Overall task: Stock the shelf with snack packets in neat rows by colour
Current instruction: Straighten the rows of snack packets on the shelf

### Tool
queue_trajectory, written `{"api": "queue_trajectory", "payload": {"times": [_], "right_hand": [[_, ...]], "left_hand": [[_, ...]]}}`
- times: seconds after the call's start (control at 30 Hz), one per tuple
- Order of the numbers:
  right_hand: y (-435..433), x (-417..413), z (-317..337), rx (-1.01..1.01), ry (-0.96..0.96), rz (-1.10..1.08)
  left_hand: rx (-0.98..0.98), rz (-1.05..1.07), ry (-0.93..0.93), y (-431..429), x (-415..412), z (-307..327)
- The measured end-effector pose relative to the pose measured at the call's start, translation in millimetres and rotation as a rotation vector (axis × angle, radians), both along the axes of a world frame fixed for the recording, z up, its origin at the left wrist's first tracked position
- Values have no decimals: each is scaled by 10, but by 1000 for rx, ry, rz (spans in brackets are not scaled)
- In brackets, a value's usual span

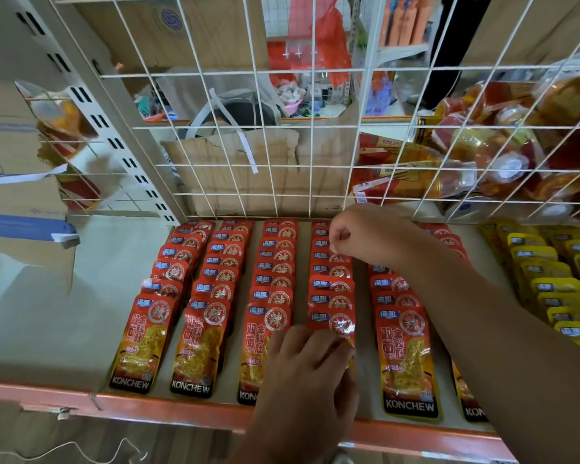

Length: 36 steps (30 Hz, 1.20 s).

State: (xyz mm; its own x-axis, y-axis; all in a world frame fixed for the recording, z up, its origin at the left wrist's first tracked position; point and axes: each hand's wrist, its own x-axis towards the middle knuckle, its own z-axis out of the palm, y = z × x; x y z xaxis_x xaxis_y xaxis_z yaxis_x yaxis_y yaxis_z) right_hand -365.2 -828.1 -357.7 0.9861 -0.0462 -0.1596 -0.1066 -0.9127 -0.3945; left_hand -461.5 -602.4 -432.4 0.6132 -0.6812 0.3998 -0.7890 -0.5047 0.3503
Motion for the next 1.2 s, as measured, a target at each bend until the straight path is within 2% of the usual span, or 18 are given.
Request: {"api": "queue_trajectory", "payload": {"times": [0.1, 0.27, 0.63, 1.03, 1.2], "right_hand": [[1, -41, 5, 55, -12, 23], [41, -123, 17, 91, 76, 68], [110, -213, 23, 105, 105, 113], [137, -283, -12, 107, 40, 110], [57, -375, 61, 127, -75, -4]], "left_hand": [[-7, -5, -3, 5, -4, -2], [-16, 9, -8, 12, -6, -6], [6, 5, 3, 18, -8, 10], [-36, -1, -28, -3, 4, -2], [-59, -9, -23, 10, 4, 13]]}}
